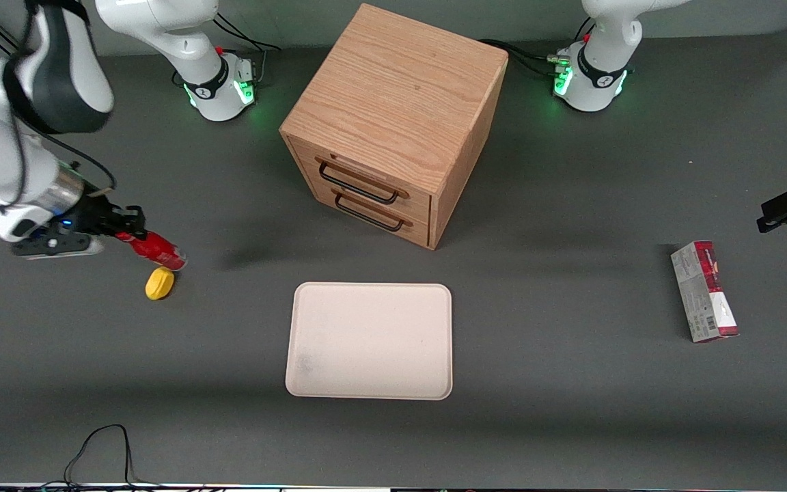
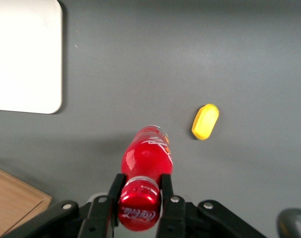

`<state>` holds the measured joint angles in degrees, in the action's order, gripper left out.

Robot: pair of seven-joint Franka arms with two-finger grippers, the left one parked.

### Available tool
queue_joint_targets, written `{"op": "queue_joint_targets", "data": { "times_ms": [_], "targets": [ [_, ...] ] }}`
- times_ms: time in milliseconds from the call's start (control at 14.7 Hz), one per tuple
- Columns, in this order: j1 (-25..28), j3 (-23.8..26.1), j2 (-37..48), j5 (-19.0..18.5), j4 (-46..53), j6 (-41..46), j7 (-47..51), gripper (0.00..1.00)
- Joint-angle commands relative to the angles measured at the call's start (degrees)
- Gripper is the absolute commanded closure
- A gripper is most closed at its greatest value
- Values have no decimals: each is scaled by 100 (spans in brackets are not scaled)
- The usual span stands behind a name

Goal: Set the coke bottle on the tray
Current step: 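Close the right gripper around the bottle's cap end, then lift the bottle and carry it toward the cream tray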

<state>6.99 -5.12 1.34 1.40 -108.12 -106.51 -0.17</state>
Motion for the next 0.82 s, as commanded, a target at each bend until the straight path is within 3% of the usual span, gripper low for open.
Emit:
{"op": "queue_joint_targets", "data": {
  "times_ms": [0,341,409,545,750],
  "targets": [
    [48,2,-914,124,1912,1060,149,100],
    [48,721,-1837,-8,4085,1967,508,100],
    [48,931,-2039,-226,4428,2003,579,100],
    [48,1432,-2408,-622,4825,1986,885,100],
    [66,1969,-2909,-754,4889,1347,1763,100]
  ]
}}
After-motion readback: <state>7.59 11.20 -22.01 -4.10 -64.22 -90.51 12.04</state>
